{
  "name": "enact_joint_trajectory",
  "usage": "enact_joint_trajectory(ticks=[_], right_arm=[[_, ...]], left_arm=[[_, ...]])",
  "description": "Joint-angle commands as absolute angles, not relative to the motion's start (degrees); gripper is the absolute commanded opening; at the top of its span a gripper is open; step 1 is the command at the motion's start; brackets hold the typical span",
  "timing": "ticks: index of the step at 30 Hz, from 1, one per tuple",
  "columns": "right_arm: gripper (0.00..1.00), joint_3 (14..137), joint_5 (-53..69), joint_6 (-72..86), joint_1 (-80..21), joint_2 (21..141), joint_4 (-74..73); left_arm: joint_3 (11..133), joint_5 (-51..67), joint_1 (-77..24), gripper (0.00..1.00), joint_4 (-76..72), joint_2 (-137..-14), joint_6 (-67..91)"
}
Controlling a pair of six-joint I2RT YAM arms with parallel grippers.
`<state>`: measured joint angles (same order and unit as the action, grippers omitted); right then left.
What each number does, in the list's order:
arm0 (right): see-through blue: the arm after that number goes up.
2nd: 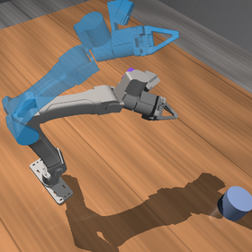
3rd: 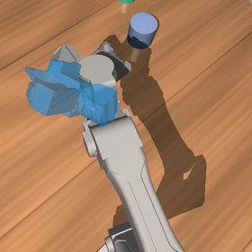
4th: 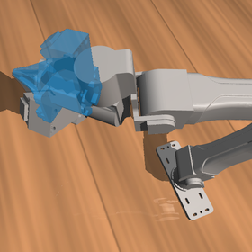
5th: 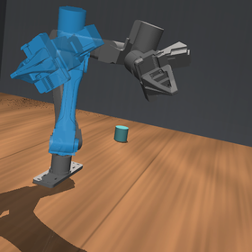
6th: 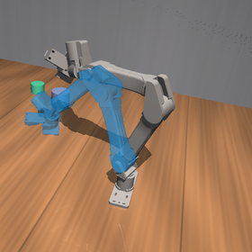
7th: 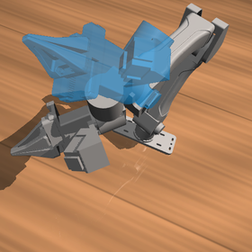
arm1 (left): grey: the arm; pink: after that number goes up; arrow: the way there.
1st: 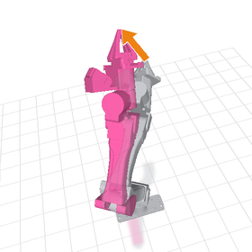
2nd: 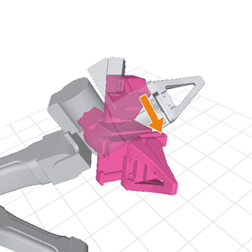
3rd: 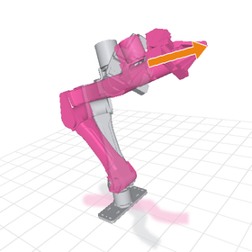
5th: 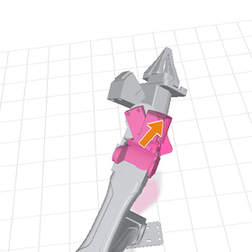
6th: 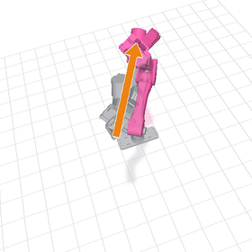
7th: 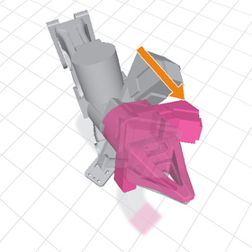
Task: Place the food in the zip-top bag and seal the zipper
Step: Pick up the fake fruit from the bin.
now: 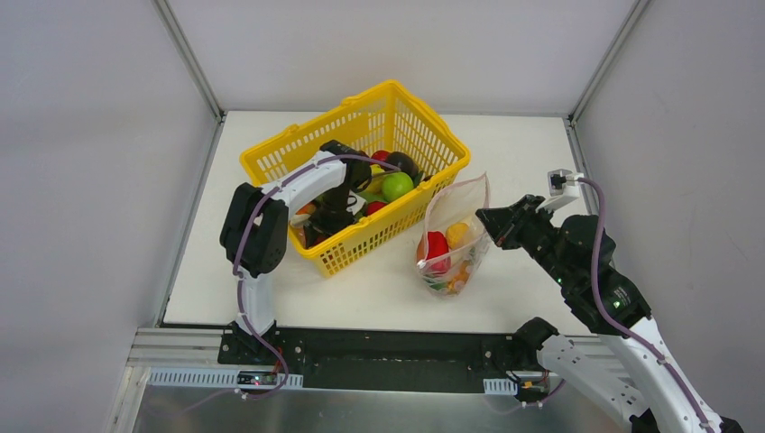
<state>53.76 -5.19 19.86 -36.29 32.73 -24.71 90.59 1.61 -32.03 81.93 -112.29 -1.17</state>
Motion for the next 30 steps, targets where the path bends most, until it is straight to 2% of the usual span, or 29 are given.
enact_joint_trajectory(ticks=[1, 5, 7, 20, 30], right_arm=[[0.08, 53.8, -5.8, 19.0, -36.4, 32.9, -23.0], [0.08, 53.8, -6.0, 19.1, -36.4, 32.6, -23.0], [0.08, 53.8, -6.2, 19.0, -36.4, 32.6, -23.0], [0.08, 53.9, -6.0, 19.1, -36.4, 33.0, -23.0], [0.08, 54.1, -5.2, 19.6, -36.4, 33.7, -22.5]], left_arm=[[92.2, 2.6, -32.1, 0.18, 85.2, -112.2, -1.8], [94.3, 1.3, -32.1, 0.03, 86.2, -110.3, -1.3], [95.5, 0.7, -32.1, 0.0, 86.3, -108.4, -0.9], [105.4, -5.7, -32.1, 0.0, 86.8, -101.4, 2.8], [105.3, -3.5, -32.3, 0.0, 74.3, -91.2, 4.8]])
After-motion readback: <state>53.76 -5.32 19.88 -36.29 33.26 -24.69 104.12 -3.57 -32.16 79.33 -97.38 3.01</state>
